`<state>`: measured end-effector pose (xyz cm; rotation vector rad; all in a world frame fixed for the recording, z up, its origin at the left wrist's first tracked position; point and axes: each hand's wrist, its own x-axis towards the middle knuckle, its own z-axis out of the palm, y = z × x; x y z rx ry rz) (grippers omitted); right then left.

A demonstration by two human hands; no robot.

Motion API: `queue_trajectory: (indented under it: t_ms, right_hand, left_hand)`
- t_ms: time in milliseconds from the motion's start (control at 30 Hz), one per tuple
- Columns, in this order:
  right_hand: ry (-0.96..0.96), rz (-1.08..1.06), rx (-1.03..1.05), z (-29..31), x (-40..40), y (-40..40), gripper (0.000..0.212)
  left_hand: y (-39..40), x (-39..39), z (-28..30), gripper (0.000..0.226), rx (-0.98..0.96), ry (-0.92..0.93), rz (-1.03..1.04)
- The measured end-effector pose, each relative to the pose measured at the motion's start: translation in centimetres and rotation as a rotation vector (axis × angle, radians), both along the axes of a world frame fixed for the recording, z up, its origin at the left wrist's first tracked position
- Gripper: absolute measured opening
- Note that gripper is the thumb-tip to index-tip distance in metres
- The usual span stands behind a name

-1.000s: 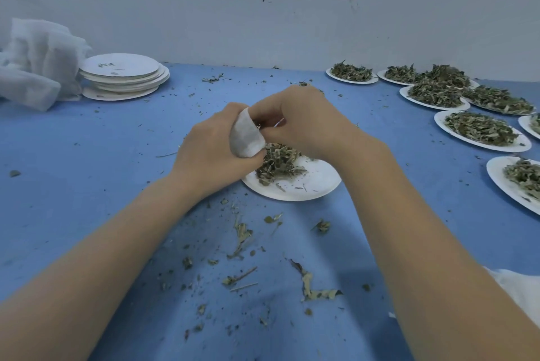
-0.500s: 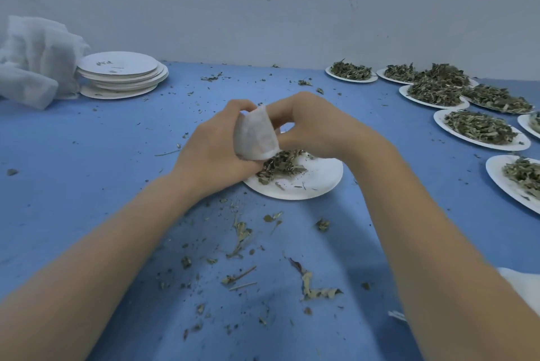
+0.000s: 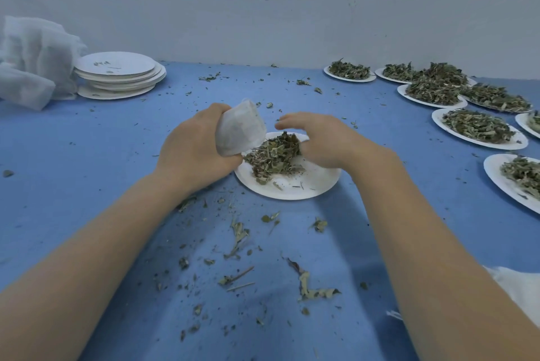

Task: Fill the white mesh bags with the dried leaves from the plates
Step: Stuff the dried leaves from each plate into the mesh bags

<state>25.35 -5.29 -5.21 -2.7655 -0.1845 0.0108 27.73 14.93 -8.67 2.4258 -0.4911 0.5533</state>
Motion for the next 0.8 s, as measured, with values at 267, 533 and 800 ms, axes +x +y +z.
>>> queue_trajectory:
  t_ms: [267, 533, 800]
  right_hand:
    - [0.023, 0.019, -0.014, 0.4, -0.3, -0.9, 0.047]
    - [0.014, -0.045, 0.050, -1.1, 0.1, -0.5, 0.022]
    - [-0.195, -0.101, 0.072, 2.0, -0.8, -0.8, 0.012]
  left_hand:
    - [0.0, -0.2, 0.0, 0.057, 0.009, 0.018, 0.004]
    - [-0.2, -0.4, -0.1, 0.059, 0.047, 0.031, -0.004]
    - [-0.2, -0.3, 0.0, 0.060, 0.088, 0.008, 0.006]
